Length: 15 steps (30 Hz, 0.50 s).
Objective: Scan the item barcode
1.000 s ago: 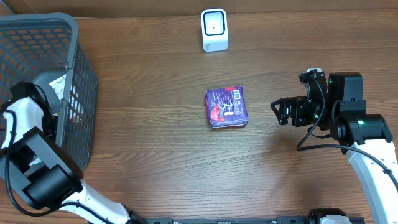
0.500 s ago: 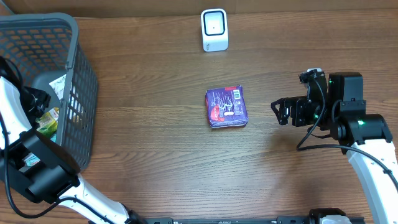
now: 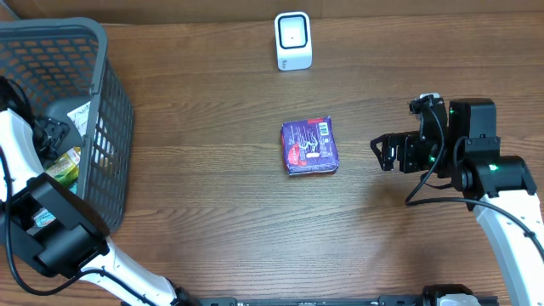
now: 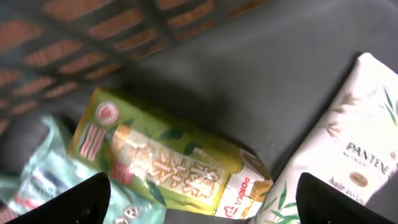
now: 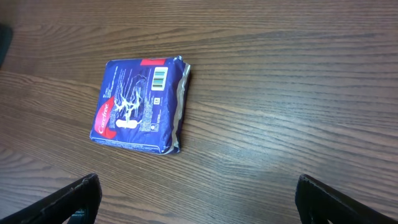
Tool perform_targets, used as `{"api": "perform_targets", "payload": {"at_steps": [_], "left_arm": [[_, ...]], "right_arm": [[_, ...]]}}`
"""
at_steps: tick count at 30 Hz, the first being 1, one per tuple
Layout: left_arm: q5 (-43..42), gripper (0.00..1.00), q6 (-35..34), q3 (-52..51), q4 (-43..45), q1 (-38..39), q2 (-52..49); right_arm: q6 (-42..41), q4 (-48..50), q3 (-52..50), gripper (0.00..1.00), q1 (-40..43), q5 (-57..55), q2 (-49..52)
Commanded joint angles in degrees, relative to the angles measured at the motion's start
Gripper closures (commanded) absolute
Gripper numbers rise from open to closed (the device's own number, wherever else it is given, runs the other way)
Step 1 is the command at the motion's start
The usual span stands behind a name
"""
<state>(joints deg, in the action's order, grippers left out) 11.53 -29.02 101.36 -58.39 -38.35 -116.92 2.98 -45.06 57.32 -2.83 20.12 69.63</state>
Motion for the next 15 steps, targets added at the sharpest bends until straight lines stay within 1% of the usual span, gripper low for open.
{"api": "perform_targets", "payload": {"at_steps": [1, 3, 5, 8, 12, 15], "left_arm": [[-3.63, 0.13, 12.96, -0.85, 2.56, 0.35, 0.02], [-6.56, 0.12, 18.16, -0.85, 4.20, 0.42, 0.02], [-10.25, 0.10, 24.81, -0.90, 5.64, 0.52, 0.02], [-14.25, 0.10, 32.39, -1.40, 6.60, 0.52, 0.02], [-14.97, 0.20, 44.11, -1.62, 4.48, 0.79, 0.02], [-14.95, 0.21, 49.03, -1.64, 3.58, 0.83, 0.02]], "right_arm": [[0.04, 0.15, 1.25, 0.00, -0.07, -0.13, -0.15], [0.04, 0.17, 1.25, 0.00, -0.07, -0.13, -0.15], [0.04, 0.15, 1.25, 0.00, -0.07, -0.11, -0.15], [0.02, 0.15, 1.25, 0.00, -0.04, -0.13, -0.15], [0.04, 0.15, 1.25, 0.00, -0.04, -0.11, -0.15], [0.04, 0.17, 1.25, 0.00, -0.04, -0.11, -0.15]]}}
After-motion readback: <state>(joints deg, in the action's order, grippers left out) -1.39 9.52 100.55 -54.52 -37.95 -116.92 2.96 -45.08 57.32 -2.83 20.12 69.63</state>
